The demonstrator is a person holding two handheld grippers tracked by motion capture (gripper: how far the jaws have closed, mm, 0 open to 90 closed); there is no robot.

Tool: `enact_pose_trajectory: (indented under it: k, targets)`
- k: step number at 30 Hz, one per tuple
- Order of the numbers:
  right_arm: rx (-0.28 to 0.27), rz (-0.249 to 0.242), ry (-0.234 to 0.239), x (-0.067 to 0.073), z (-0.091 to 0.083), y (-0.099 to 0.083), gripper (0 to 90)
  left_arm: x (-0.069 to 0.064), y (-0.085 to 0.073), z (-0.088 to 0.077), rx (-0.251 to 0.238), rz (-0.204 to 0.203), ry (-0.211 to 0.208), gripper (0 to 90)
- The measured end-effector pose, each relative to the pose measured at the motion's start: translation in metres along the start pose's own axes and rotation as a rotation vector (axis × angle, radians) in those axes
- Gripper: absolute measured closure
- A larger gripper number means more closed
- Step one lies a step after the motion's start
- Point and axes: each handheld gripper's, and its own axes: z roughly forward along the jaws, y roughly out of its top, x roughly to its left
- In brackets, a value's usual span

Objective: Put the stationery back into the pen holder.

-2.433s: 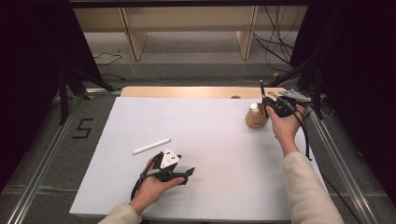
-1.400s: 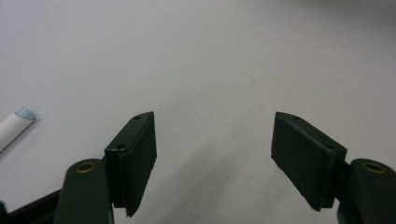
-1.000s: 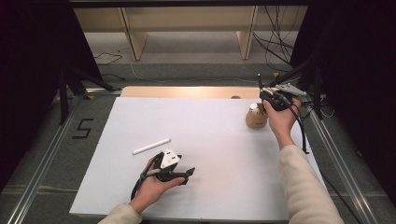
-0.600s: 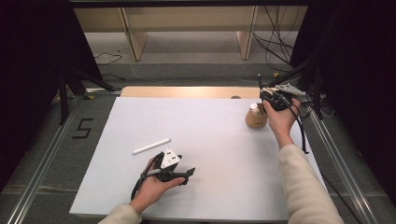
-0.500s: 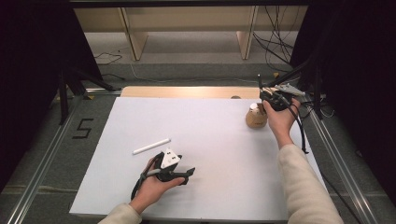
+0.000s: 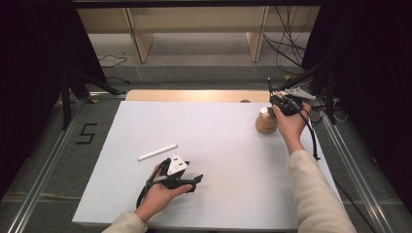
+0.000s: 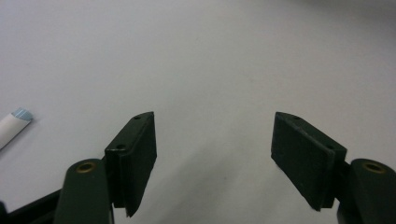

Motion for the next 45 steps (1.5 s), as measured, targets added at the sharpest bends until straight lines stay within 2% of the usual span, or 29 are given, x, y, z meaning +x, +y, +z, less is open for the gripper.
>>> enact_pose_trajectory:
  k: [6, 45]
  targets:
    - [-0.010, -0.001, -0.005, 0.000, 0.001, -0.001, 79.5, 0.000, 0.000, 0.000, -0.001, -0.002, 0.000, 31.0]
    - [0.036, -0.034, -0.010, 0.000, 0.007, -0.018, 79.3, 0.000, 0.000, 0.000, -0.001, -0.001, -0.001, 31.1]
